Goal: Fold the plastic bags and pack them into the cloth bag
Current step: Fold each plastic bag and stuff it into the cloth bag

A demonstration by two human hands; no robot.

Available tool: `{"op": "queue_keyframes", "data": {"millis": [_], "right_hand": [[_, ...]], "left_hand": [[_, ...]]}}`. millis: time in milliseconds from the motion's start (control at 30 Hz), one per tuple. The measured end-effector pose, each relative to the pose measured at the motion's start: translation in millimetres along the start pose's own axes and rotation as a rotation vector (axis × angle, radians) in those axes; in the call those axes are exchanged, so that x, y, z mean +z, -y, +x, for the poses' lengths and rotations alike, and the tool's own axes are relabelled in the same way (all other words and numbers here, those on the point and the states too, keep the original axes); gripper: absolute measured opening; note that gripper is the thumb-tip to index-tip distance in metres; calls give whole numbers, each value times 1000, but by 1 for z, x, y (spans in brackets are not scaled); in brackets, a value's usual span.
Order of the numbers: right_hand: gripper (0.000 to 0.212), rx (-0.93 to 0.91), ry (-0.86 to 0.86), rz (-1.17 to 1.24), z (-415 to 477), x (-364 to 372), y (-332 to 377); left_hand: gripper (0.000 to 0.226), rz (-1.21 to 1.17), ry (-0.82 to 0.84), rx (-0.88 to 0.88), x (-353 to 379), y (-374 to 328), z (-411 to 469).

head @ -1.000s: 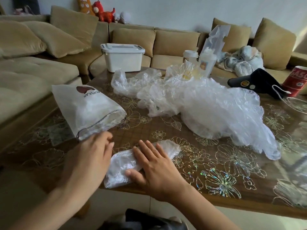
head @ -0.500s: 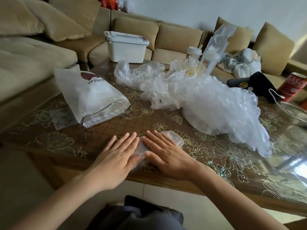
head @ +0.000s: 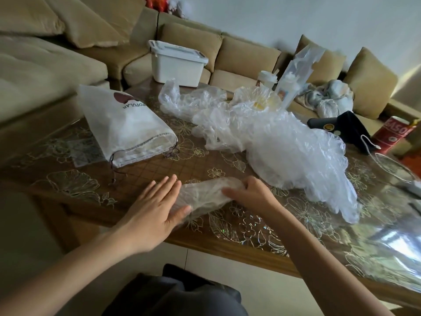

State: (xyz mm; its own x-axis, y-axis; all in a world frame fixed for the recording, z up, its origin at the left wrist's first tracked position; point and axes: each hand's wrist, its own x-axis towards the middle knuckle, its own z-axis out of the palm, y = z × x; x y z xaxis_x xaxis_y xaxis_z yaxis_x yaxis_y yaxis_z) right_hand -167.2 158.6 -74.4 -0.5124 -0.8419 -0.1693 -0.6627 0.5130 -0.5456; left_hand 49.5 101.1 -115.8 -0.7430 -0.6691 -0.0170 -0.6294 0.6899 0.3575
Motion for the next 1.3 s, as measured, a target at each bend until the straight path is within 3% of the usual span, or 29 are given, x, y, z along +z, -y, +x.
{"op": "queue_keyframes", "data": {"millis": [67, 167, 233, 333, 467, 533, 633, 700, 767, 867, 1000, 1200, 1300], "right_hand": [[26, 37, 121, -19, 0, -1, 10], [14, -39, 135, 120, 3, -3, 17], [9, -112, 195, 313, 5, -11, 21], [16, -245, 329, 545, 7, -24, 25], [26, -353, 456, 726, 19, -39, 30], [26, -363, 456, 765, 28, -43, 32], [30, -319, 349, 834, 51, -42, 30], [35, -249, 317, 875, 63, -38, 25], [30, -163, 368, 930, 70, -32, 19], [4, -135, 326, 922, 82, -15, 11], [7, -187, 157, 976, 90, -2, 6], [32, -257, 204, 1119, 87, 6, 8], [35, -296, 199, 1064, 82, 8, 10]], "left_hand": [[103, -127, -42, -13, -5, -3, -1], [64, -336, -109, -42, -21, -7, 0], [51, -467, -173, -46, -33, -7, 6], [62, -739, -161, -51, -49, -7, 27], [75, -1073, 118, -134, -64, -14, 57], [58, -1117, 147, -154, -61, -16, 70], [19, -1125, -35, -219, -44, -14, 97], [8, -1173, -129, -242, -35, -15, 110], [8, -1193, -208, -259, -28, -16, 121], [9, -1171, -304, -260, -20, -13, 138], [10, -1273, -260, -216, -18, -7, 141], [14, -1229, -301, -258, -15, -5, 142], [15, -1335, -247, -281, -19, -3, 139]]}}
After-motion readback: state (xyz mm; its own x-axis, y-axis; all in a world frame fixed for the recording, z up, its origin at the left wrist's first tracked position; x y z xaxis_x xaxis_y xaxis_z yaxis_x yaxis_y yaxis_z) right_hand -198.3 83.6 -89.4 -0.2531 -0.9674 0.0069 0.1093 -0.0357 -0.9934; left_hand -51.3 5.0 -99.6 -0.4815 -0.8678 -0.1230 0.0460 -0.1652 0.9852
